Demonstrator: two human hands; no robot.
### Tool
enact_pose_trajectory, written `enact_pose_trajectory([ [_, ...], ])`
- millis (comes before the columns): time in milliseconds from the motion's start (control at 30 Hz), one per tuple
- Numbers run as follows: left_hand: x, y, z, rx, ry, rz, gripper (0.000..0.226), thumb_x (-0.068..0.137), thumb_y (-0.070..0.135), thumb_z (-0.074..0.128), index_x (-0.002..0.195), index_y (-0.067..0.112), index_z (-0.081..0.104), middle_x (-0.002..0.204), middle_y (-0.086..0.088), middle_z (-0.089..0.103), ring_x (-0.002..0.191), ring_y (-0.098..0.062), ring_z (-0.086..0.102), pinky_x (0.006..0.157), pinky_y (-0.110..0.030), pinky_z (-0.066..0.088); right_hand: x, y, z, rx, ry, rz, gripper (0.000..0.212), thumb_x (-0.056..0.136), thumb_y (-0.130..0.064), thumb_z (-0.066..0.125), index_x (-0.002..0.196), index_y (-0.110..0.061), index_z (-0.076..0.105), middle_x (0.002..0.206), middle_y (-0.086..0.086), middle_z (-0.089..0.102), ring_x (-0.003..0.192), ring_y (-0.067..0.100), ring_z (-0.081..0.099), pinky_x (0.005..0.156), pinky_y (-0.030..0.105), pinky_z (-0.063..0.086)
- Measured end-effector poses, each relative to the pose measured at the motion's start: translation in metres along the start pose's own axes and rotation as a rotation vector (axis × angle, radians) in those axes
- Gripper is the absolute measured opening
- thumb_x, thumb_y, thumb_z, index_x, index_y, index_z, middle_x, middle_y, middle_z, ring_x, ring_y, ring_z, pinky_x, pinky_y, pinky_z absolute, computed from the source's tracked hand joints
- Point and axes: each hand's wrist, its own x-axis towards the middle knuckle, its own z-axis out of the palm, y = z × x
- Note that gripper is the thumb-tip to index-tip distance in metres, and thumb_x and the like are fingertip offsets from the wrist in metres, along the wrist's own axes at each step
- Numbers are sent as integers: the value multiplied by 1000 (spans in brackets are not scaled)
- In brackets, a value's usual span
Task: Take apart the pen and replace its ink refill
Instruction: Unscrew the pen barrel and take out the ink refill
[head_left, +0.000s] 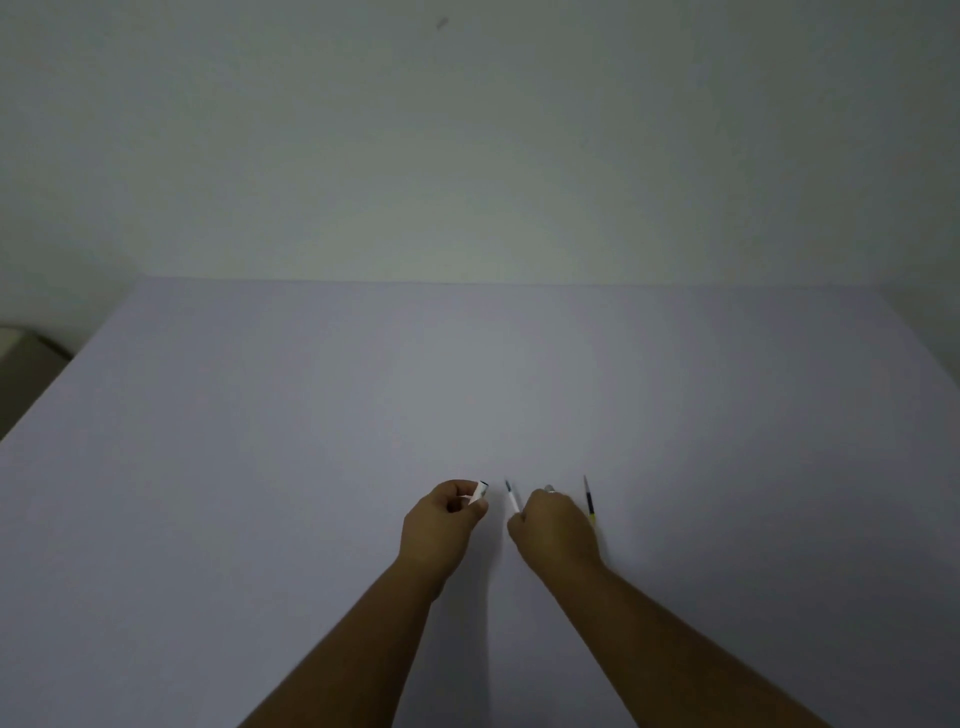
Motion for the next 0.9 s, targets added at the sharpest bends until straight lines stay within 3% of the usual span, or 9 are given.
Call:
enact_pose_trajectory([
  [100, -1, -1, 0, 19, -24, 5, 8, 87, 25, 64, 92, 30, 67, 85, 11, 64, 74, -1, 56, 58, -15, 40, 4, -6, -22, 341, 102, 36, 21, 83, -27, 56, 87, -8, 65, 85, 11, 70, 83, 29, 65, 72, 34, 50],
  [233, -3, 3, 4, 64, -41, 20, 9, 85, 24, 66, 90, 31, 68, 83, 12, 62, 72, -2, 55, 57, -14, 40, 9, -11, -46, 669, 210, 71, 16, 83, -23, 60, 84, -7, 64, 72, 0, 60, 74, 21, 56, 74, 37, 48],
  [367, -7, 9, 11, 79, -57, 59, 11, 87, 21, 65, 96, 25, 70, 84, 10, 61, 75, -7, 55, 57, -13, 39, 7, -7, -49, 734, 175, 82, 17, 82, -22, 60, 83, -7, 66, 68, 1, 59, 69, 21, 54, 74, 41, 50],
  [467, -10, 13, 13, 60, -55, 71, 13, 88, 19, 64, 98, 23, 70, 83, 12, 61, 75, -6, 55, 58, -13, 39, 3, -3, -49, 777, 152, 79, 13, 81, -21, 59, 74, -13, 65, 75, 4, 66, 66, 18, 53, 71, 37, 49],
  [533, -11, 15, 14, 42, -55, 71, 14, 88, 19, 64, 100, 22, 70, 84, 13, 61, 75, -5, 55, 58, -13, 39, 1, 1, -51, 804, 112, 65, 15, 80, -21, 60, 66, -20, 63, 68, -1, 63, 61, 14, 52, 64, 33, 46],
  [667, -14, 20, 19, 22, -73, 90, 14, 88, 20, 64, 101, 21, 70, 85, 13, 63, 78, -6, 57, 60, -13, 40, -2, 7, -54, 786, -32, 14, 10, 80, -24, 65, 70, -21, 66, 65, -5, 61, 60, 10, 52, 60, 26, 42],
  [800, -14, 24, 23, -5, -84, 106, 12, 86, 19, 66, 97, 23, 71, 85, 12, 62, 75, -4, 56, 61, -15, 41, 3, 11, -67, 1011, 81, 55, 16, 83, -25, 63, 67, -23, 64, 69, -4, 62, 58, 9, 47, 60, 27, 39],
  [900, -14, 27, 26, -3, -88, 107, 13, 86, 20, 67, 98, 23, 71, 83, 14, 61, 73, -3, 55, 58, -14, 39, 7, 14, -77, 1008, 82, 30, 18, 83, -19, 62, 65, -21, 63, 65, -4, 60, 55, 10, 42, 57, 27, 36],
])
